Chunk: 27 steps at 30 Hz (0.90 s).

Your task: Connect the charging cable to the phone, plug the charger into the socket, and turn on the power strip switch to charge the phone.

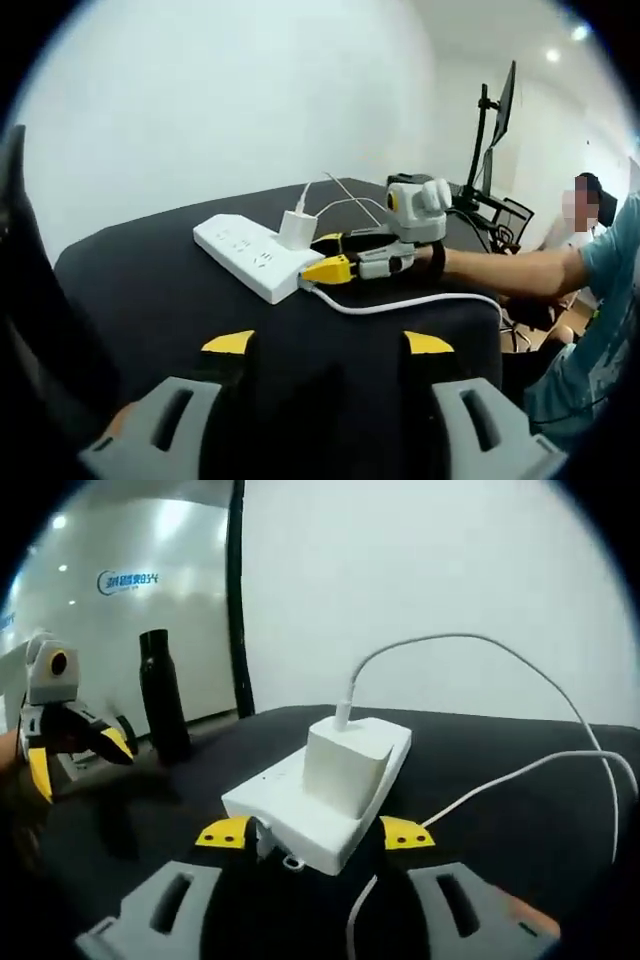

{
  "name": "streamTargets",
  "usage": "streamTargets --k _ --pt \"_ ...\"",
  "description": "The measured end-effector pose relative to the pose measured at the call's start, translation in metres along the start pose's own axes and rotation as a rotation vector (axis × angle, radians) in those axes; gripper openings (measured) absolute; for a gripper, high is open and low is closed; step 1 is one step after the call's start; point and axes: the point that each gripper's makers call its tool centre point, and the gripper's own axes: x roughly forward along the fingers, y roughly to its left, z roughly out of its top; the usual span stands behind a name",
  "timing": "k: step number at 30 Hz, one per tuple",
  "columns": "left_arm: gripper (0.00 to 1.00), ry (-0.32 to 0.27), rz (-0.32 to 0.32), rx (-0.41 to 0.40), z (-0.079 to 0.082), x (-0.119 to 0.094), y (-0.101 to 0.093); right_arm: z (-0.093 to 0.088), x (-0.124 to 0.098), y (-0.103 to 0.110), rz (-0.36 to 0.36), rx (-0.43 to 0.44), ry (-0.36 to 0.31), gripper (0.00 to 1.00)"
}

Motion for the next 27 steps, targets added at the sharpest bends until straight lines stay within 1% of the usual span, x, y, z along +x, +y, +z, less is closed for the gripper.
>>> streamTargets --k 2,5,6,7,8,12,17,20,21,22,27 --pt "0.53 0.001 0.001 0.001 -0.0001 0.0009 0.0008 -0.0009 -0.0012 0.0026 0.005 -0.011 0.002 0.41" --pt "0.52 0.005 0.0 0.0 -0.0009 0.0025 0.0012 -0.0027 -0.0023 -0.0011 0.007 -0.006 0.014 0.38" --pt "0.52 0.006 -0.001 0.0 -0.0013 0.0031 0.0011 -0.0029 -0.0019 -0.0017 0.011 0.002 0.02 0.37" --pt "0.52 0.007 -0.001 0.001 -0.0016 0.0034 0.0007 -0.0024 -0.0025 0.0016 0.03 0.028 0.02 0.36" --pt "0.52 0.008 -0.001 0.001 -0.0018 0.0039 0.0009 -0.0017 -0.0043 -0.0015 0.021 0.015 0.02 0.36" --pt "0.52 0.009 -0.001 -0.004 -0.0027 0.005 0.0014 -0.0014 -0.0064 -0.0012 0.02 0.008 0.018 0.36" --pt "0.51 0.014 0.003 0.0 -0.0034 0.005 0.0026 -0.0013 -0.0061 -0.0011 0.019 0.019 0.017 0.36" --pt "0.5 0.013 0.002 -0.004 -0.0023 0.005 0.0024 -0.0008 -0.0054 -0.0017 0.021 0.038 0.018 0.37" --pt "0.5 0.013 0.003 -0.002 -0.0018 0.0051 0.0025 0.0011 -0.0051 -0.0009 0.02 0.088 0.008 0.37" --pt "0.5 0.011 0.002 -0.001 -0.0009 0.0051 0.0025 0.0017 -0.006 -0.0031 0.021 0.09 0.013 0.37" --pt "0.5 0.01 0.0 0.0 0.001 0.0065 0.0018 -0.0011 -0.0066 -0.0041 0.015 0.068 0.014 0.34"
